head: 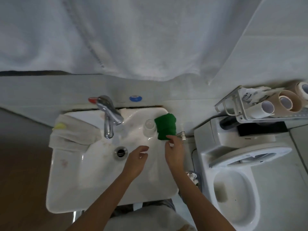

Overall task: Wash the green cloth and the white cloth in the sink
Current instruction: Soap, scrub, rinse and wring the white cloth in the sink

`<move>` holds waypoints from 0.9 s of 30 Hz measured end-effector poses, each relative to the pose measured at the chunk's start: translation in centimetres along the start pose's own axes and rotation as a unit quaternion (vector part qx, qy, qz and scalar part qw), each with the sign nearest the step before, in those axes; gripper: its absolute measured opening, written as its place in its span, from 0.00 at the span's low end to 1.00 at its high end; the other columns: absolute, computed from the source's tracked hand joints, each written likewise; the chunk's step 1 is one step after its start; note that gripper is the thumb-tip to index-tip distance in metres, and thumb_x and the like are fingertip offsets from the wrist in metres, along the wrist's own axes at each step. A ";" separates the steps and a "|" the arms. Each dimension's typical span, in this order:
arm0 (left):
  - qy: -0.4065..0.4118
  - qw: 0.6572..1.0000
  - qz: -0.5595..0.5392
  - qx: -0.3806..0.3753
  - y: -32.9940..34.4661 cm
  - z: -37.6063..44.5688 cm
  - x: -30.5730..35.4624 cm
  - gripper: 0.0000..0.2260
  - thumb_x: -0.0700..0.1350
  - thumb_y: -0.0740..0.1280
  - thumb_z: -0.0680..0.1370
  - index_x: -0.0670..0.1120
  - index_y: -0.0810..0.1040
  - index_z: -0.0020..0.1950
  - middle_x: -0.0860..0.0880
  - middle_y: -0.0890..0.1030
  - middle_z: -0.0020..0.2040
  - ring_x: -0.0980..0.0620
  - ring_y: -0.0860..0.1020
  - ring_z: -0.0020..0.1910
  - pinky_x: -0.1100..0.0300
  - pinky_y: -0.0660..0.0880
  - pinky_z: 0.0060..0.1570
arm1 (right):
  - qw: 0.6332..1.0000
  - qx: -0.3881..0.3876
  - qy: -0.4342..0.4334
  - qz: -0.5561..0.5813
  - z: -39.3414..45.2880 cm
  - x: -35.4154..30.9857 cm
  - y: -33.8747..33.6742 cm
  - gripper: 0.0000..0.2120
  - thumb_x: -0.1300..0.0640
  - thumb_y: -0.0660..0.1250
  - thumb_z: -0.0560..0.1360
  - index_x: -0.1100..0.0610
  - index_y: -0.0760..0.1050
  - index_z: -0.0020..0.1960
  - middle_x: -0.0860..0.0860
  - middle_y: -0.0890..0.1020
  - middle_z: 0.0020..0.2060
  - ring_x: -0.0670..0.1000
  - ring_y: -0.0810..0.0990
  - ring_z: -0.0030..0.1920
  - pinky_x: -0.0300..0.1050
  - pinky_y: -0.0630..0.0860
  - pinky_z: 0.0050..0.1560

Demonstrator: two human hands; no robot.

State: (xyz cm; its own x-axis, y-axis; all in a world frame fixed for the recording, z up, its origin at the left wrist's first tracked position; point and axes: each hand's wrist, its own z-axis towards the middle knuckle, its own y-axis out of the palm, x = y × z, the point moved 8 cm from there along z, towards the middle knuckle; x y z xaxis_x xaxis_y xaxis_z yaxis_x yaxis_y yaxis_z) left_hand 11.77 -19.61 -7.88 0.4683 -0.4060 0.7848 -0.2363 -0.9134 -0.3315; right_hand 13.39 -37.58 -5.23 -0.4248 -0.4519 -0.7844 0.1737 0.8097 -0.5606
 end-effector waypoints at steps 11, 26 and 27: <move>0.095 0.974 -0.035 0.203 -21.0 -2.4 -4.2 0.12 0.32 0.62 0.76 0.48 0.78 0.51 0.52 0.82 0.43 0.50 0.79 0.41 0.62 0.74 0.42 | 0.993 -0.089 0.021 0.078 -7.4 -6.6 11.7 0.10 0.67 0.63 0.76 0.53 0.78 0.47 0.48 0.83 0.44 0.51 0.82 0.47 0.38 0.75 0.47; -0.130 0.976 -0.080 0.154 -32.3 7.9 -11.7 0.43 0.42 0.73 0.73 0.44 0.47 0.78 0.40 0.57 0.76 0.42 0.62 0.73 0.48 0.61 0.70 | 0.992 -0.124 0.012 0.024 -9.3 -8.7 13.8 0.15 0.65 0.64 0.75 0.45 0.77 0.41 0.46 0.84 0.41 0.50 0.82 0.44 0.43 0.77 0.48; -0.138 0.976 -0.094 0.140 -32.2 8.1 -11.9 0.43 0.42 0.73 0.73 0.45 0.47 0.78 0.39 0.58 0.76 0.41 0.63 0.72 0.47 0.62 0.69 | 0.992 -0.127 0.011 0.019 -9.3 -8.5 13.7 0.15 0.64 0.63 0.76 0.44 0.77 0.41 0.47 0.84 0.41 0.51 0.82 0.44 0.44 0.77 0.48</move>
State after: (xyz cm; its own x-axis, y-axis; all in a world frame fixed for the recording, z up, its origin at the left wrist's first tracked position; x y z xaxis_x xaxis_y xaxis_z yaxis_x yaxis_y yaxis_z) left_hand 20.69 14.41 -10.74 0.7018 -0.1874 0.6873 0.1006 -0.9291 -0.3559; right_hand 11.15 -19.14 -3.75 -0.4420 -0.4141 -0.7957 -0.0381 0.8949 -0.4446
